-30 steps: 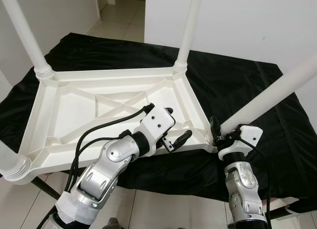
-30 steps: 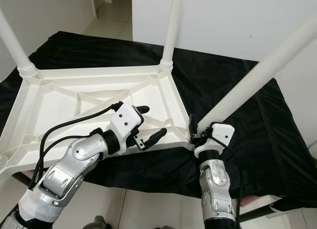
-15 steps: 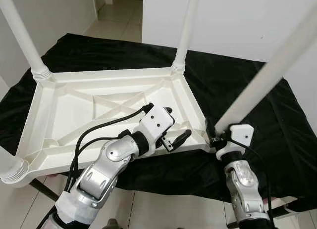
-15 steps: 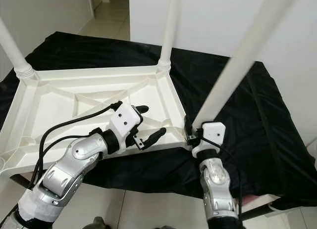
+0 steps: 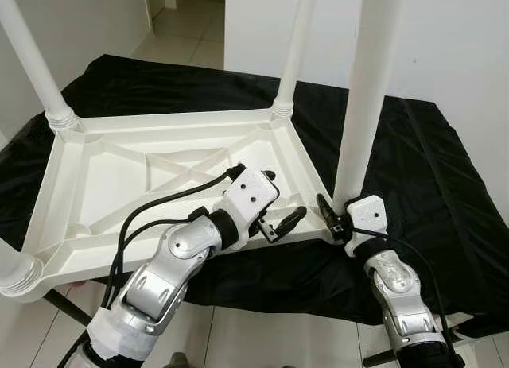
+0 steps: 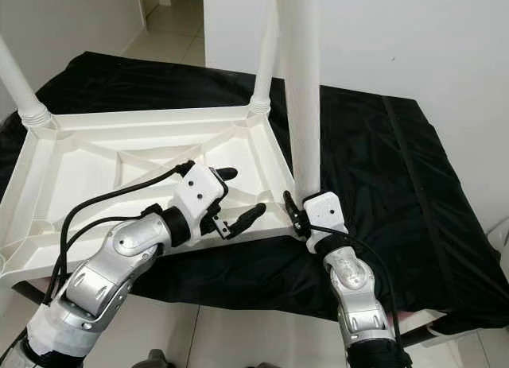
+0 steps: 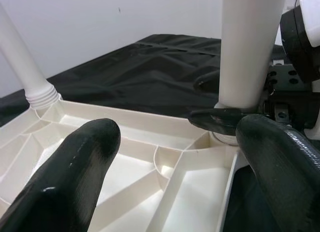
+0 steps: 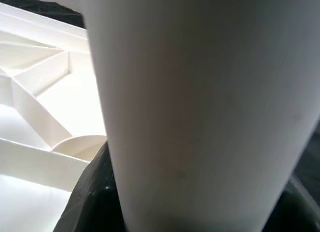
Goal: Building children table
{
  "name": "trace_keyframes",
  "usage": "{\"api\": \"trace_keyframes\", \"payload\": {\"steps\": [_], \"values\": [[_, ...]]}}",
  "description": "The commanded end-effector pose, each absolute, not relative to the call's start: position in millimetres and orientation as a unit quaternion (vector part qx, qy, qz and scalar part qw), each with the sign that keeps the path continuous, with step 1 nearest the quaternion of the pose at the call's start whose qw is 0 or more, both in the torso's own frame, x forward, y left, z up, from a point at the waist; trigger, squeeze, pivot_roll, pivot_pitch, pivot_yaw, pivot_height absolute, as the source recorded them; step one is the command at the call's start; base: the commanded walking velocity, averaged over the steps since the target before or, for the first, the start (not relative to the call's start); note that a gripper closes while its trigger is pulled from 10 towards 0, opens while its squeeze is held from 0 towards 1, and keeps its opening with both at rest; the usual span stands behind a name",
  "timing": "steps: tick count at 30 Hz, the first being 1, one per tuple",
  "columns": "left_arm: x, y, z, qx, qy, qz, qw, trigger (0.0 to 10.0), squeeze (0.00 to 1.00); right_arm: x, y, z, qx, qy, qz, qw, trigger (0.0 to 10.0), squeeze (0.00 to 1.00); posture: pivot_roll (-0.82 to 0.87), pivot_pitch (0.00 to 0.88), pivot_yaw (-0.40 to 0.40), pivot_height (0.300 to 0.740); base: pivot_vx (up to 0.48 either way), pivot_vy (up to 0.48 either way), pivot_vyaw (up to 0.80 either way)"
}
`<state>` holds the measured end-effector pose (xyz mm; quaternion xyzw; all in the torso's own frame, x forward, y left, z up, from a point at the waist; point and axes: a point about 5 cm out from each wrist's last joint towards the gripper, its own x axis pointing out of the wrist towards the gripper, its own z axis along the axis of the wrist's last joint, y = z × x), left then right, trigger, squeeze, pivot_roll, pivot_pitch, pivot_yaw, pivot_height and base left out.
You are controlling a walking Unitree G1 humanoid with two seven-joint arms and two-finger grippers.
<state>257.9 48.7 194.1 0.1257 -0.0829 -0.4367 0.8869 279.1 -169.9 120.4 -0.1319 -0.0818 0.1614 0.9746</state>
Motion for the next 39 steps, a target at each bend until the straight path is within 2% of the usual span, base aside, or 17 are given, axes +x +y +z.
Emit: {"api": "trace_keyframes", "payload": {"steps": [1,2,5,26,39], "values": [[256,49,192,0.127,-0.075,-0.447,0.882,10.0,0.0,272,-171,92,-0.098,-0.008,0.173,0.98,10.0,0.0,0.14,0.092,-0.042,0.74,0.0,0.0,0.0],[255,49,192,0.128,-0.075,-0.448,0.882,10.0,0.0,273,-175,92,-0.056,-0.002,0.162,0.985,10.0,0.0,0.14,0.092,-0.042,0.74,0.0,0.0,0.0],[255,49,193,0.128,-0.075,-0.449,0.881,10.0,0.0,274,-177,93,-0.031,0.002,0.154,0.988,10.0,0.0,0.14,0.091,-0.04,0.74,0.0,0.0,0.0],[252,50,193,0.13,-0.076,-0.447,0.882,10.0,0.0,278,-183,81,0.016,0.062,0.115,0.991,10.0,0.0,0.15,0.077,-0.052,0.74,0.0,0.0,0.0],[252,52,194,0.131,-0.077,-0.442,0.884,10.0,0.0,271,-193,59,0.096,0.107,0.017,0.989,10.0,0.0,0.15,0.078,-0.054,0.74,0.0,0.0,0.0]]}}
